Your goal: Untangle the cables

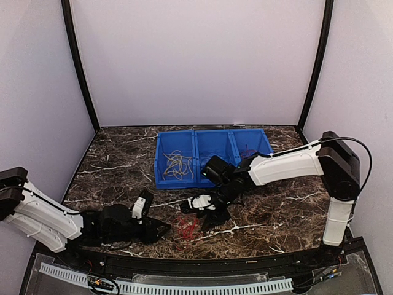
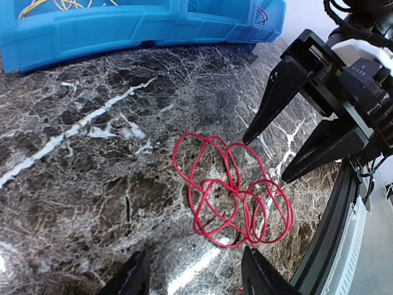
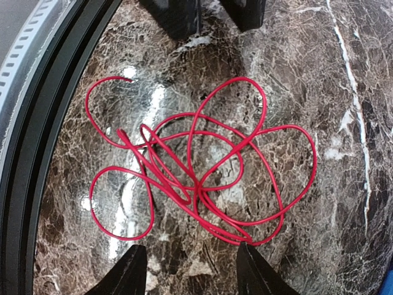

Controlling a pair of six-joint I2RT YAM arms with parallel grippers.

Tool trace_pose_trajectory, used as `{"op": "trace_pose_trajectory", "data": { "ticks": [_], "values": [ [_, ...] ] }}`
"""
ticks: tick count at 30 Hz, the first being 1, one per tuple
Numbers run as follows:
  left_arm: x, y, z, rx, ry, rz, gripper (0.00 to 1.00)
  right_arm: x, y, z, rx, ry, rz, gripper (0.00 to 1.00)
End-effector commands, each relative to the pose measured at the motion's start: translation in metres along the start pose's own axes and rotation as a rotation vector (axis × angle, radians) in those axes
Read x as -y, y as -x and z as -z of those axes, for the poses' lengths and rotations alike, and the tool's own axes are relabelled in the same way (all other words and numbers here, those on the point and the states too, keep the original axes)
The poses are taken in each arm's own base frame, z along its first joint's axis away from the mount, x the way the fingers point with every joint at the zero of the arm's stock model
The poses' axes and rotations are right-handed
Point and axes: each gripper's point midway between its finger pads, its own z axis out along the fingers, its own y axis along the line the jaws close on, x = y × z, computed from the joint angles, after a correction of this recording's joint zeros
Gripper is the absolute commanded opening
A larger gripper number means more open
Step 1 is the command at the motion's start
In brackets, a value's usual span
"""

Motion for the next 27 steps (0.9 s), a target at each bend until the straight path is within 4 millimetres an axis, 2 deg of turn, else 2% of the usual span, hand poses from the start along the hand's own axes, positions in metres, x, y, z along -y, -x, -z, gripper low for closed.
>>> {"op": "trace_pose_trajectory", "data": {
  "ticks": [1, 4, 11, 15, 17, 20, 24, 25, 27],
  "values": [
    [0.018, 0.011, -0.014, 0.022, -0.068, 0.001, 0.52, 0.012, 0.012, -0.002, 0.025, -0.05, -0.005, 0.51],
    [0.011, 0.008, -0.024, 0.002, -0.058, 0.018, 0.47, 0.016, 0.011, -0.001, 0.016, -0.072, -0.013, 0.49],
    [0.011, 0.015, -0.036, -0.003, -0.093, 0.019, 0.3, 0.027, 0.016, 0.008, 0.027, -0.152, -0.01, 0.51],
    [0.014, 0.014, -0.041, -0.023, -0.115, 0.01, 0.24, 0.019, 0.016, 0.004, 0.034, -0.11, 0.011, 0.52],
    [0.017, 0.012, -0.043, -0.035, -0.131, 0.005, 0.21, 0.015, 0.016, 0.001, 0.039, -0.089, 0.017, 0.5],
    [0.02, 0.013, -0.044, -0.036, -0.14, 0.0, 0.15, 0.006, 0.016, -0.003, 0.042, -0.038, 0.02, 0.38],
    [0.019, 0.013, -0.043, -0.032, -0.14, 0.001, 0.11, 0.002, 0.021, -0.001, 0.056, -0.017, 0.024, 0.05],
    [0.018, 0.014, -0.042, -0.028, -0.139, 0.003, 0.09, 0.002, 0.022, 0.002, 0.06, -0.02, 0.025, 0.0],
    [0.017, 0.015, -0.04, -0.02, -0.134, 0.007, 0.04, 0.002, 0.022, 0.009, 0.06, -0.03, 0.027, 0.0]
  ]
}}
